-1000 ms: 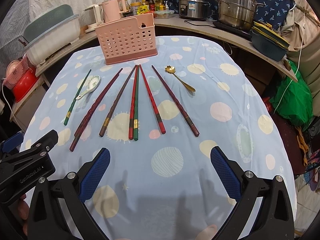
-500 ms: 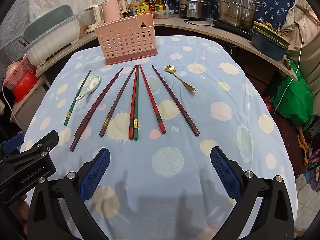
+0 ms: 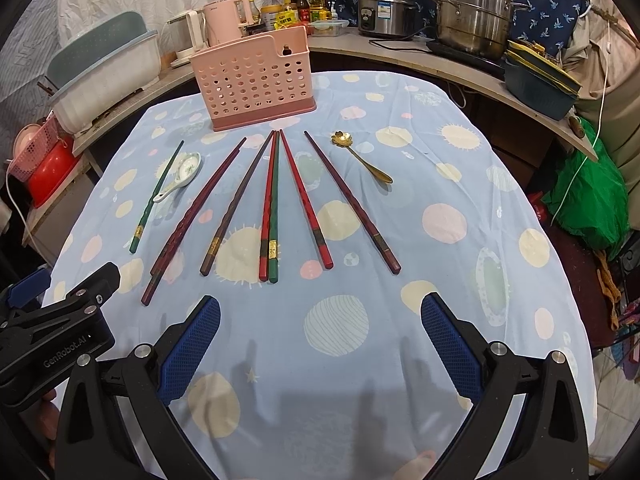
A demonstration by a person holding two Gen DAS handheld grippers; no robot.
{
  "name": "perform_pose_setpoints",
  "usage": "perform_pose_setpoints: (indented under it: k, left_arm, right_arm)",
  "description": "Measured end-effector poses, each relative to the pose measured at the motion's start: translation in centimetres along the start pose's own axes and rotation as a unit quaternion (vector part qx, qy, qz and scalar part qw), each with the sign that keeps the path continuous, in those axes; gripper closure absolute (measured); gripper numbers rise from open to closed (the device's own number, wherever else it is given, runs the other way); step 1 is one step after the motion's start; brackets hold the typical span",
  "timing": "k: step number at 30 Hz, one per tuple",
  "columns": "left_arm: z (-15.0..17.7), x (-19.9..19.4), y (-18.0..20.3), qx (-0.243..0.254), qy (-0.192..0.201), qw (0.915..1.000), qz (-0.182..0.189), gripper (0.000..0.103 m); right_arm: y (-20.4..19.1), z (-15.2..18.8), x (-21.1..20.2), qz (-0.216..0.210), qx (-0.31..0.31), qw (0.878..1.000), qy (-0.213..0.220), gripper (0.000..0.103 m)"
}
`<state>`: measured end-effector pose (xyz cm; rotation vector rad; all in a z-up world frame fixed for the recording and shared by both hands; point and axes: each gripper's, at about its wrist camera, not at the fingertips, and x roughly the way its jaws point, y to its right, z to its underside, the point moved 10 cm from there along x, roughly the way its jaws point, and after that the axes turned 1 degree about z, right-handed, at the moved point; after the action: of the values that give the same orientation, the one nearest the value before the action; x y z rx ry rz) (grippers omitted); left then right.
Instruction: Organize utensils
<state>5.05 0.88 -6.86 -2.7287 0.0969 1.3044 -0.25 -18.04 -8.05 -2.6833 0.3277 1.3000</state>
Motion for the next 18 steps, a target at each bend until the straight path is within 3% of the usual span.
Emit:
perform_pose_setpoints:
  k: [10, 18]
  left_arm:
    - [-0.2, 0.6, -0.1, -0.001, -0.008, 1.0, 0.001, 0.008]
    - [-1.2, 2.1, -1.5, -0.02, -0.018, 0.9996, -0.011, 0.007]
  right_arm:
    - [-0.2, -0.4, 0.4, -0.003, 0.002, 1.0, -0.005, 0.006]
    - [1.9, -1.3, 2.2, 0.009, 0.015, 1.0, -0.012, 0.007]
